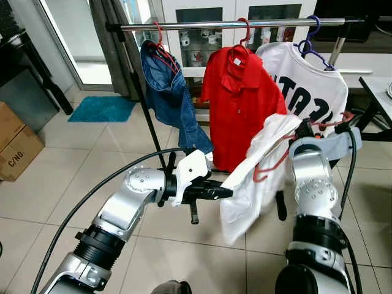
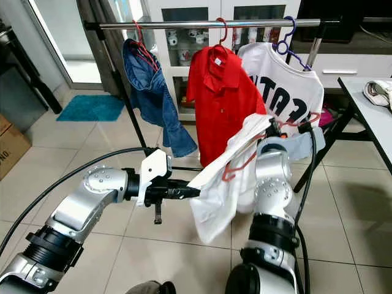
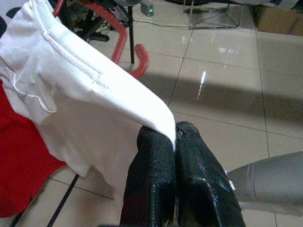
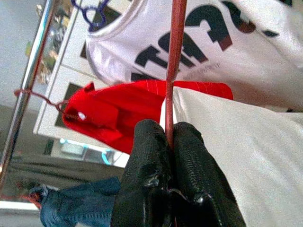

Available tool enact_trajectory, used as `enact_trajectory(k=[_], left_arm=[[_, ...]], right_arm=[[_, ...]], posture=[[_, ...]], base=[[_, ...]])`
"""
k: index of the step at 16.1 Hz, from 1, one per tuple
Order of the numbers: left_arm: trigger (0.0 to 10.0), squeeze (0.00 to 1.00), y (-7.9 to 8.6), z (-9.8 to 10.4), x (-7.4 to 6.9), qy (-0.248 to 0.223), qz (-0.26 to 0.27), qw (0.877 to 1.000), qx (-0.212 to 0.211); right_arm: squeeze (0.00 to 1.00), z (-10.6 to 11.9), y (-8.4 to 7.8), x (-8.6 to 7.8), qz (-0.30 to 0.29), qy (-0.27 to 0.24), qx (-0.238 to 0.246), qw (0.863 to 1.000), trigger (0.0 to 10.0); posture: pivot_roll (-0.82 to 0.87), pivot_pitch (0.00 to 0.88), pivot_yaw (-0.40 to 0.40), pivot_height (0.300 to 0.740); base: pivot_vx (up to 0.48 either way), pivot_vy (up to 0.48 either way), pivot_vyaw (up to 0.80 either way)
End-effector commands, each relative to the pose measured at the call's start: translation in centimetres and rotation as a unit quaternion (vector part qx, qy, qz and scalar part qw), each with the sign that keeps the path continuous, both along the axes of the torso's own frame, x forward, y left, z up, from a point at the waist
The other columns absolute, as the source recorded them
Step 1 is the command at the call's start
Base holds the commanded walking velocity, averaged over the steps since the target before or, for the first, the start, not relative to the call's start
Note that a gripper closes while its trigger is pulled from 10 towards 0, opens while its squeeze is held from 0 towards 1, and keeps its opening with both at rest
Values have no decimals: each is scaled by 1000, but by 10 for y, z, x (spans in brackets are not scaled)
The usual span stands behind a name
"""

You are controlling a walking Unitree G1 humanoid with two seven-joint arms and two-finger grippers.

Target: Hang hanger

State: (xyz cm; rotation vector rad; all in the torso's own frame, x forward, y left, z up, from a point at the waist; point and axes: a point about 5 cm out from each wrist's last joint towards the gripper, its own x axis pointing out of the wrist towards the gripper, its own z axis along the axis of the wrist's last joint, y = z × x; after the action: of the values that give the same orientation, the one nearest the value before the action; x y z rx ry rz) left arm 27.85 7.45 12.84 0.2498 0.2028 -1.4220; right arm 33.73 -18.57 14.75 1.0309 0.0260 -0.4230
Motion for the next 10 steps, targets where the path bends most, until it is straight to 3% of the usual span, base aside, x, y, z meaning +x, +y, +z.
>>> enact_trajectory(k=[1,5,8,10], left_arm=[[0,0,-1,8,-3,4,-12,1000,-13],[0,0,-21,30,-12,46,-35,993,-106],[0,0,-30,28,-19,58,-46,992,-100],[0,0,-39,26,-14,39,-18,996,-82]], right_arm=[[0,21,26,10,6,-39,40,998,10000],[0,16,18,16,-32,-36,41,998,10000],[0,13,18,18,-44,-34,51,997,10000],[0,10,25,19,-33,-31,54,998,10000]], posture=[[-110,0,99,740],[-98,0,93,740],[-95,0,93,740],[-96,0,93,740]], base=[[0,0,0],[0,0,0],[0,0,0],[0,0,0]])
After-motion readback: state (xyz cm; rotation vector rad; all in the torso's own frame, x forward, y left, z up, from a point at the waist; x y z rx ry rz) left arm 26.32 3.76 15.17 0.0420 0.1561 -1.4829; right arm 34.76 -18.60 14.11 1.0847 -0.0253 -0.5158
